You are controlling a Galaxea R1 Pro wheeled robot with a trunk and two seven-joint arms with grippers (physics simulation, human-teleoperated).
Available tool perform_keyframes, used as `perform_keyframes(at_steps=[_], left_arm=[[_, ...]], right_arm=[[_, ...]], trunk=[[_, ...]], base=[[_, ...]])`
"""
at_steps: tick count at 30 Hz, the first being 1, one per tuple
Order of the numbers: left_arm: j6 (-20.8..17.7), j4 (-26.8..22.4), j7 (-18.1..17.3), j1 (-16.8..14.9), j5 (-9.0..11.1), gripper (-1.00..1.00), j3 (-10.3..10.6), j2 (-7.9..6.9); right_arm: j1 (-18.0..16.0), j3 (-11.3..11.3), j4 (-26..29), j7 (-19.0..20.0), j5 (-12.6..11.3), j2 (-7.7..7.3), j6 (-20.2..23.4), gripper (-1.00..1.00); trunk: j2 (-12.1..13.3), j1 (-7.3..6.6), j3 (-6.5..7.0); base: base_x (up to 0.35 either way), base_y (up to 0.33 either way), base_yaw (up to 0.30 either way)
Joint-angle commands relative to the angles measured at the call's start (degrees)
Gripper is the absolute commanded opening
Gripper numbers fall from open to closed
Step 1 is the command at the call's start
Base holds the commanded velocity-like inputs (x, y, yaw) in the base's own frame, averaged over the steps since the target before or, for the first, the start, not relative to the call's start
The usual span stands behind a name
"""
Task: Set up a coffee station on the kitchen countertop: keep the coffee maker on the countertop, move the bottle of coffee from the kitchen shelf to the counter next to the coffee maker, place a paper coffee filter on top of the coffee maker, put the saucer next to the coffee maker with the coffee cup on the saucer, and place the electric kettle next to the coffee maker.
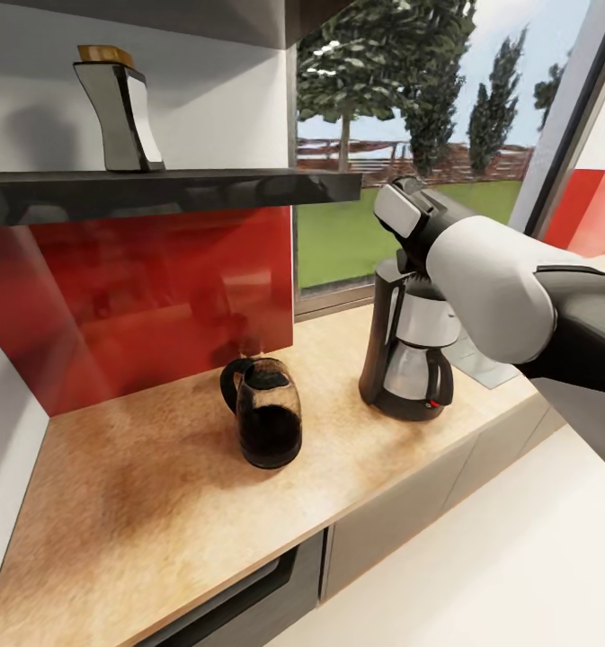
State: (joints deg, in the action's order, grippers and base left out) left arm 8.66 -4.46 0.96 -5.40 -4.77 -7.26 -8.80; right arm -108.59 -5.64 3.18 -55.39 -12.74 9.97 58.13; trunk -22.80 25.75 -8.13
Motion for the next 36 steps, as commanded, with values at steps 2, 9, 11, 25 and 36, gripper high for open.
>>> perform_keyframes(at_steps=[2,9,11,25,36], left_arm=[[0.3,0.1,0.1,0.0,-0.5,1.00,-0.4,0.01],[0.3,0.1,0.1,0.0,-0.5,1.00,-0.4,0.01],[0.3,0.1,0.1,0.0,-0.5,1.00,-0.4,0.01],[0.3,0.1,0.1,0.0,-0.6,1.00,-0.3,0.01],[0.3,0.1,0.1,0.0,-0.6,1.00,-0.3,0.01]], right_arm=[[0.2,-0.4,0.1,-0.6,-0.2,0.02,0.0,-1.00],[0.6,-0.4,0.1,-0.6,-0.2,0.02,0.0,-1.00],[0.6,-0.4,0.1,-0.6,-0.2,0.02,0.0,-1.00],[0.7,-0.4,0.2,-0.6,-0.2,0.02,0.0,-1.00],[0.7,-0.4,0.1,-0.7,-0.1,0.02,0.1,-1.00]], trunk=[[-0.1,0.03,-0.12],[-0.1,0.03,-0.12],[-0.1,0.03,-0.12],[-0.1,0.03,-0.12],[-0.1,0.03,-0.12]], base=[[0.028,0.003,0.000],[0.087,0.001,0.000],[0.098,0.000,0.000],[0.014,0.000,0.000],[0.000,0.000,0.000]])
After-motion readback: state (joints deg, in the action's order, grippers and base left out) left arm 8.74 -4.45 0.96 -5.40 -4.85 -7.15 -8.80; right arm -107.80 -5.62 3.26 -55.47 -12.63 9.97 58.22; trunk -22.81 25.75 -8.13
